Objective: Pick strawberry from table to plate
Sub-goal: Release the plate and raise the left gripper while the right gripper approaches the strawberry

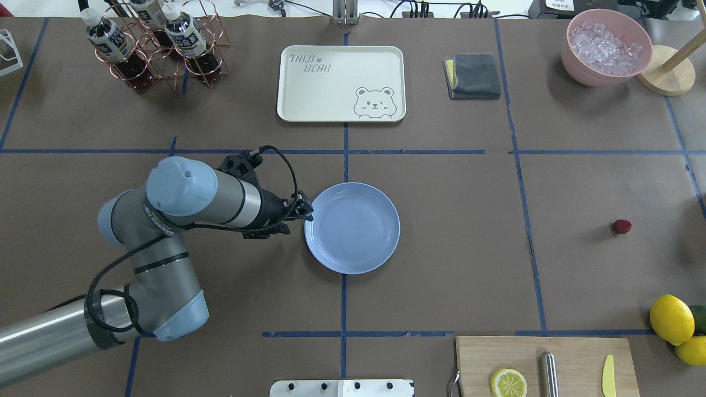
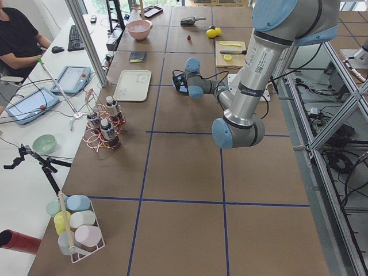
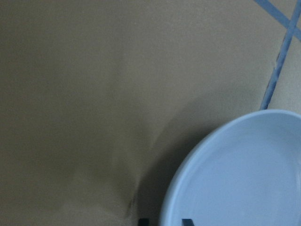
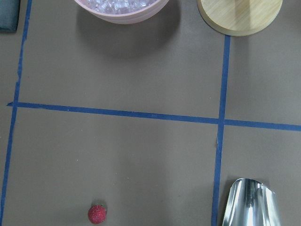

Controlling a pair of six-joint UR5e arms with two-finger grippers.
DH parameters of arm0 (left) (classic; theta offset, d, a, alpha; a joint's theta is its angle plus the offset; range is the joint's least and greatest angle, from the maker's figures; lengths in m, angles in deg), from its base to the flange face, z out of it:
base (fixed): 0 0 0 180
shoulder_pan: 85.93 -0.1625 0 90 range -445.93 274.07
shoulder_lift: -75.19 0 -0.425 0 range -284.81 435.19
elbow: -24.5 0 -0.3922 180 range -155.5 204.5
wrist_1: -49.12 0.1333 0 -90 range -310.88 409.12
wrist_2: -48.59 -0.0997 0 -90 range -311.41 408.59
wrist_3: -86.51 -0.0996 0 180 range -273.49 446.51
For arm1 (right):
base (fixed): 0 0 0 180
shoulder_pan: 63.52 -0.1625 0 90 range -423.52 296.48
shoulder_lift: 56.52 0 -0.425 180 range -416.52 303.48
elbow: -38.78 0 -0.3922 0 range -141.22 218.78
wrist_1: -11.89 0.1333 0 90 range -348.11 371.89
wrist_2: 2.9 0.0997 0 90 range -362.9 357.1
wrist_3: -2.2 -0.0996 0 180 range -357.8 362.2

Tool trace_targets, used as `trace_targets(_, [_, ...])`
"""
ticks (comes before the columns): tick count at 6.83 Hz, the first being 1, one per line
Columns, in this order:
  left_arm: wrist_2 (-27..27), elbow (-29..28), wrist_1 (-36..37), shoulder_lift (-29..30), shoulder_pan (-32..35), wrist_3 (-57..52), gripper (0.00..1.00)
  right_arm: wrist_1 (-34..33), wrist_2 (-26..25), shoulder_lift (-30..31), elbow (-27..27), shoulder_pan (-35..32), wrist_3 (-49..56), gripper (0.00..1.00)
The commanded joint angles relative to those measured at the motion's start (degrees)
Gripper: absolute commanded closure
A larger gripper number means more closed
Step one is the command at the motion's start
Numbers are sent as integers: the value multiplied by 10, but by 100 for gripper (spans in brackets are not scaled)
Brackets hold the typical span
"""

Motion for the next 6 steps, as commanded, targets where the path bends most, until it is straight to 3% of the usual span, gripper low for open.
trace_targets(1, [78,26,14,-30,76,-72,0,1,1,-4,10,29,-25,0])
trace_targets(2, [99,34,59,-29,116,-118,0,53,-4,-2,17,69,-111,0])
trace_targets(4, [100,96,210,-29,160,-251,0,251,-103,44,11,193,-335,0])
trace_targets(5, [100,126,270,-31,197,-314,0,345,-143,69,0,244,-408,0])
trace_targets(6, [100,142,292,-33,236,-359,0,390,-148,78,-13,269,-438,0])
